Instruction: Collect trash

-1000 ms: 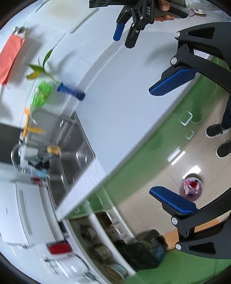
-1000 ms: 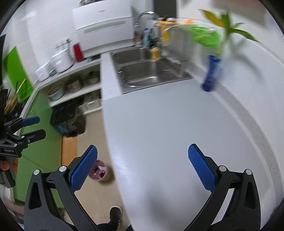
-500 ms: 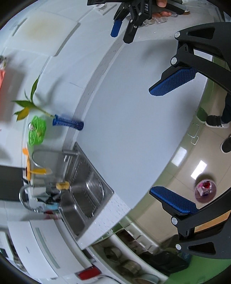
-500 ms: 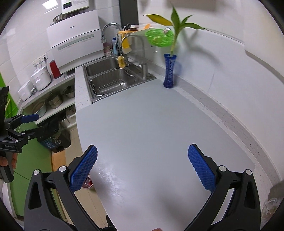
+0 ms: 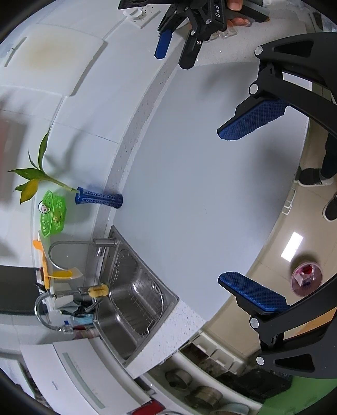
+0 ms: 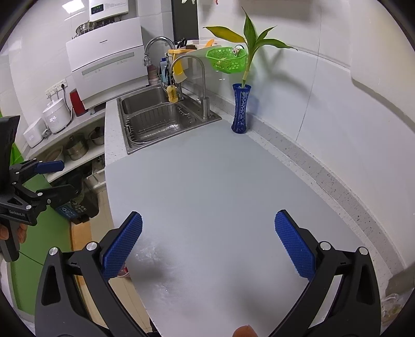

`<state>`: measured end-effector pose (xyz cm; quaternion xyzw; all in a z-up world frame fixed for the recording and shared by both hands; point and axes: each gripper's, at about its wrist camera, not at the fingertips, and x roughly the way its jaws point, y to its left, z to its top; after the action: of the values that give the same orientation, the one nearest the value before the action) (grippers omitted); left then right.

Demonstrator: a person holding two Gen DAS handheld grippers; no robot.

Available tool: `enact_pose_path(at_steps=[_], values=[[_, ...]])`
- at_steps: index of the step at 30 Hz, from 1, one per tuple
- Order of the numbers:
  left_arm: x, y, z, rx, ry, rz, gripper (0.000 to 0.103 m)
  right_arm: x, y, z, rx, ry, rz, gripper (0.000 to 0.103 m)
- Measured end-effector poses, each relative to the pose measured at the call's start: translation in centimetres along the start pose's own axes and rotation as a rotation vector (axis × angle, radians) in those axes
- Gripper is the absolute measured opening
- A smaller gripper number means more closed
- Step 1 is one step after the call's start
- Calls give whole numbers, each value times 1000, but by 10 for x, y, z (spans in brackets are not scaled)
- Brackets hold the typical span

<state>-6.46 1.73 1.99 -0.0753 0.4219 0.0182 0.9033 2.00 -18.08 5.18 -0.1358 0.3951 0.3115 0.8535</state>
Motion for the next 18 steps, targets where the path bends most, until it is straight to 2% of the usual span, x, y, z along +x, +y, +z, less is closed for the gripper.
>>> enact_pose_path(at_steps=[7,13,18], values=[[11,-3,3,-11,34,-27,98,2,-1,0,2,10,8,100],[15,-9,0,20,36,36,98,7,-2,3,1,15,11,100],[12,-6,0,2,15,56,98,7,-1,3,2,14,13,100]])
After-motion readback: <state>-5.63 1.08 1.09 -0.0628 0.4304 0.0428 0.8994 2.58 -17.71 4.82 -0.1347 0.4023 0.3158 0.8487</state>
